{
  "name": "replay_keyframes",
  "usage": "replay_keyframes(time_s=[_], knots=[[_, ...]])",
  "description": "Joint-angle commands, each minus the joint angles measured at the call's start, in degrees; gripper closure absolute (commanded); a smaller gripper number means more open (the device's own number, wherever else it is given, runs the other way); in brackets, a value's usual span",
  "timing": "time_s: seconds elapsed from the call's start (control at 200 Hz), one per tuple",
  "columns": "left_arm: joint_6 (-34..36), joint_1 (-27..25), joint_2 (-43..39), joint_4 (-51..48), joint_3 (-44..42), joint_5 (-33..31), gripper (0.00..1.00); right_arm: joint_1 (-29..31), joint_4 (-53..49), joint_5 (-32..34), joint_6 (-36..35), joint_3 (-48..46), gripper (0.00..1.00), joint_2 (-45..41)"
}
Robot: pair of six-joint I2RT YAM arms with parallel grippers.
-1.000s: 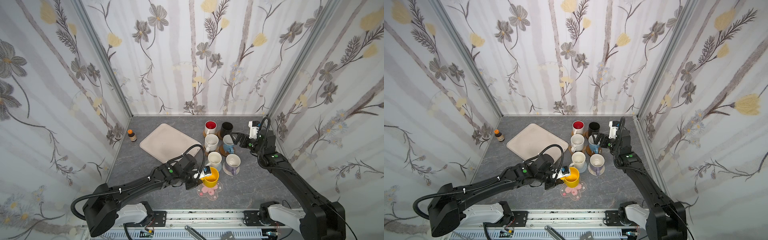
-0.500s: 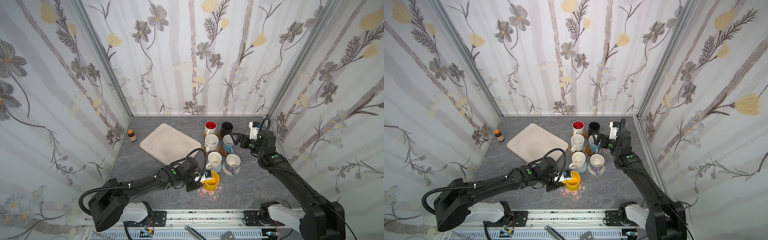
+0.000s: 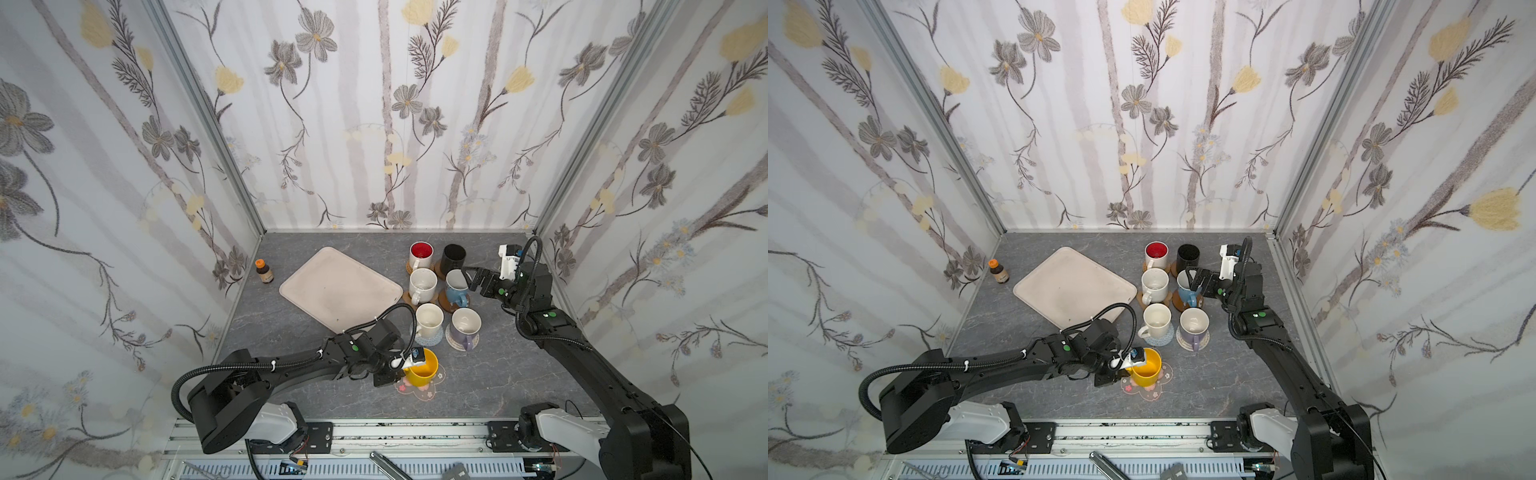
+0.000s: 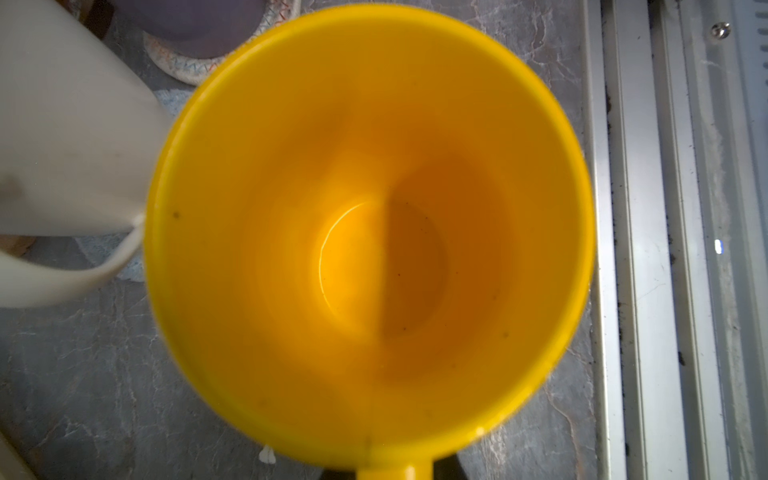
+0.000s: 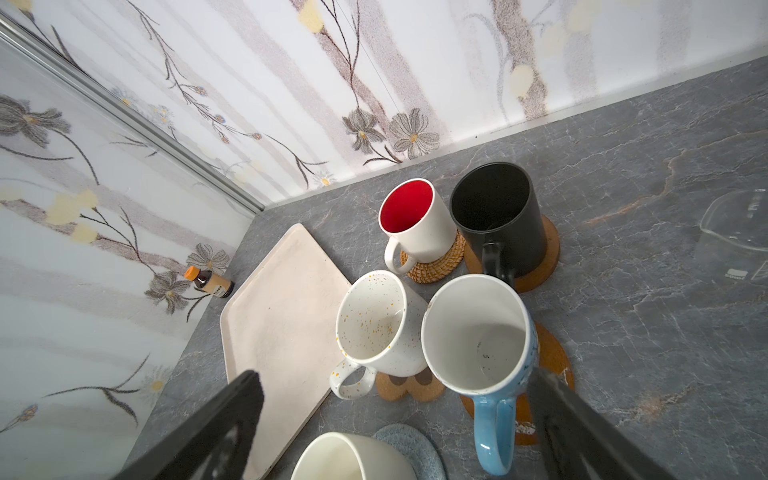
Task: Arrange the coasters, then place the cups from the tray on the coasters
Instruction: 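Lower the yellow mug onto the pink flower coaster and open the left gripper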
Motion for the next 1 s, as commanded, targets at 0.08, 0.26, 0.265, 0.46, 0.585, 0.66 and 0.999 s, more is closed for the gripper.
replay_keyframes(time_s=[0.08,0.26,0.265,0.46,0.585,0.66,0.999], knots=[[0.9,0.0,0.5,4.4,-0.1,0.2,1.0,0.0,2.2,-0.5,-0.1,-0.4,0.0,-0.5],[0.8,0.0,1.1,4.6,-0.2,-0.1,0.9,0.0,2.3,-0.5,-0.1,-0.4,0.0,-0.7],[0.8,0.0,1.1,4.6,-0.2,-0.1,0.9,0.0,2.3,-0.5,-0.1,-0.4,0.0,-0.7],[1.3,-0.1,0.2,4.6,-0.6,-0.8,0.75,0.0,2.1,-0.4,-0.2,-0.5,0.0,-1.0],[1.3,0.0,-0.8,4.6,-1.0,-1.2,0.65,0.0,2.0,-0.3,-0.3,-0.4,0.0,-1.0],[1.0,0.0,-1.0,4.5,-1.1,-1.6,0.57,0.0,2.0,-0.3,-0.3,-0.3,0.0,-1.0],[1.2,0.0,-3.9,4.5,-1.5,-3.5,0.16,-0.3,1.6,0.5,-0.5,-0.3,0.0,-1.9]])
